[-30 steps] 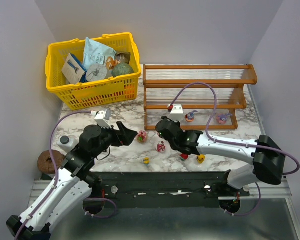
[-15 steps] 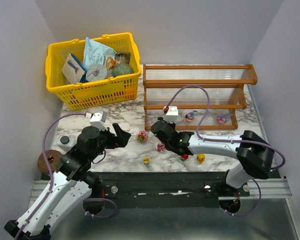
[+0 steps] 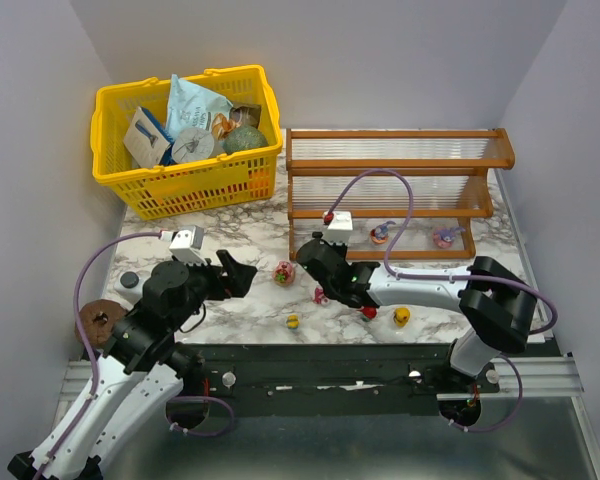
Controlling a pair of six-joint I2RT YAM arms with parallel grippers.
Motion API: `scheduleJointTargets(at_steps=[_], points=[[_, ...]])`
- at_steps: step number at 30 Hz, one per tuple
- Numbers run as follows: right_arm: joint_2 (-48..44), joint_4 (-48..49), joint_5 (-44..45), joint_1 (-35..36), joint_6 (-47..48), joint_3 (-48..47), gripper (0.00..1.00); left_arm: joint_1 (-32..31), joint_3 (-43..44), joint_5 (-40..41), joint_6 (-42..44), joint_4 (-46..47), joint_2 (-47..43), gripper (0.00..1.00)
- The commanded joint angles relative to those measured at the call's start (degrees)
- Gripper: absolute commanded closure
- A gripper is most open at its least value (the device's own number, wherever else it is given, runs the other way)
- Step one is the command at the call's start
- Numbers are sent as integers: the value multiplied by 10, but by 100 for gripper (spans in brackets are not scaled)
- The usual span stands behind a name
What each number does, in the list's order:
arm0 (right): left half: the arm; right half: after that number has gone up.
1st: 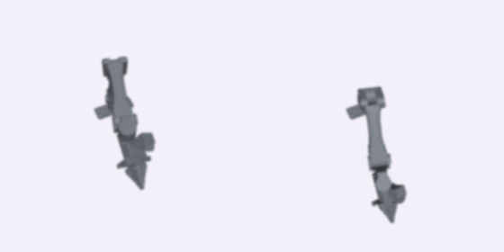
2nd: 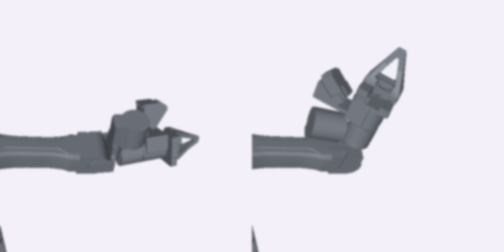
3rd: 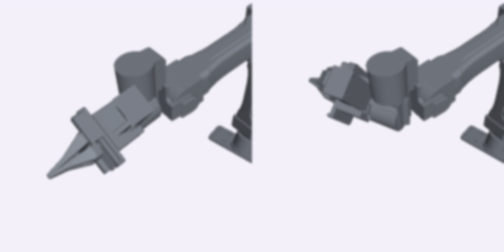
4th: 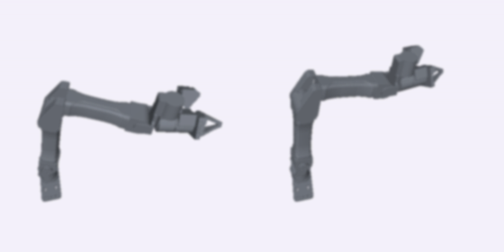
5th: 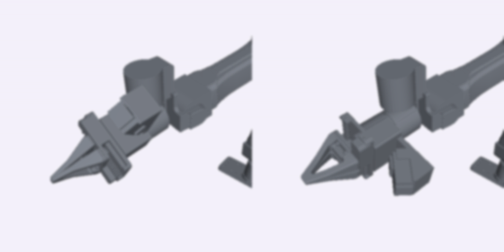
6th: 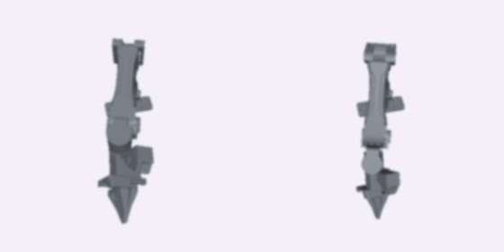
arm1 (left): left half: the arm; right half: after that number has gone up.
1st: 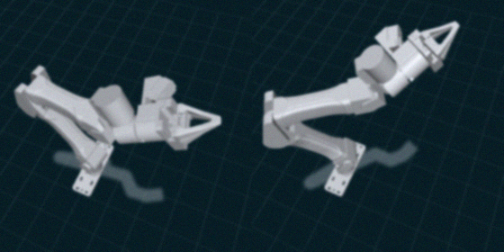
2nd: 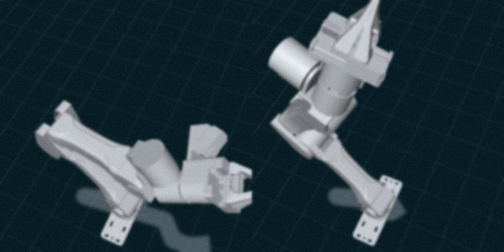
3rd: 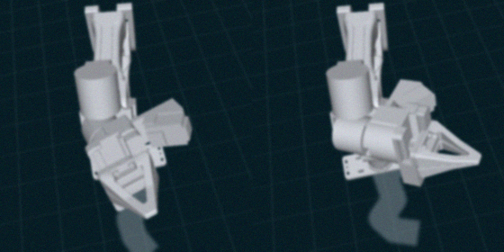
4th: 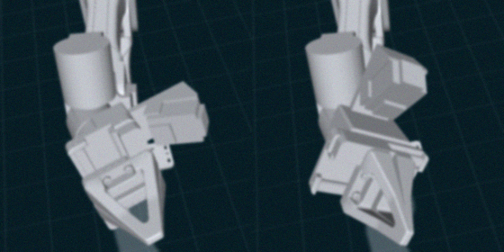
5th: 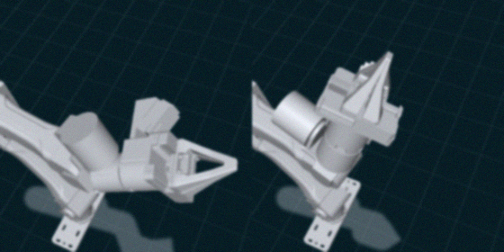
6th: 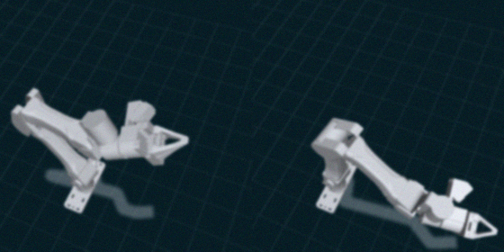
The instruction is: Place and organize the plastic toys onto the shelf
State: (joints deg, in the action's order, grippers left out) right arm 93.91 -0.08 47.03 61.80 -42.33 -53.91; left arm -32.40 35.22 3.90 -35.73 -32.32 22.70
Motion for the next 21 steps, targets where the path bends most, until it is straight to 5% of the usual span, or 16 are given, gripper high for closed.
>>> scheduleJointTargets(at_steps=[1,21], points=[[2,18,61,-4,2,-15,99,-3,2,3,11,2,-7,1],[63,215,131,-16,97,35,99,-3,0,3,11,3,-23,1]])
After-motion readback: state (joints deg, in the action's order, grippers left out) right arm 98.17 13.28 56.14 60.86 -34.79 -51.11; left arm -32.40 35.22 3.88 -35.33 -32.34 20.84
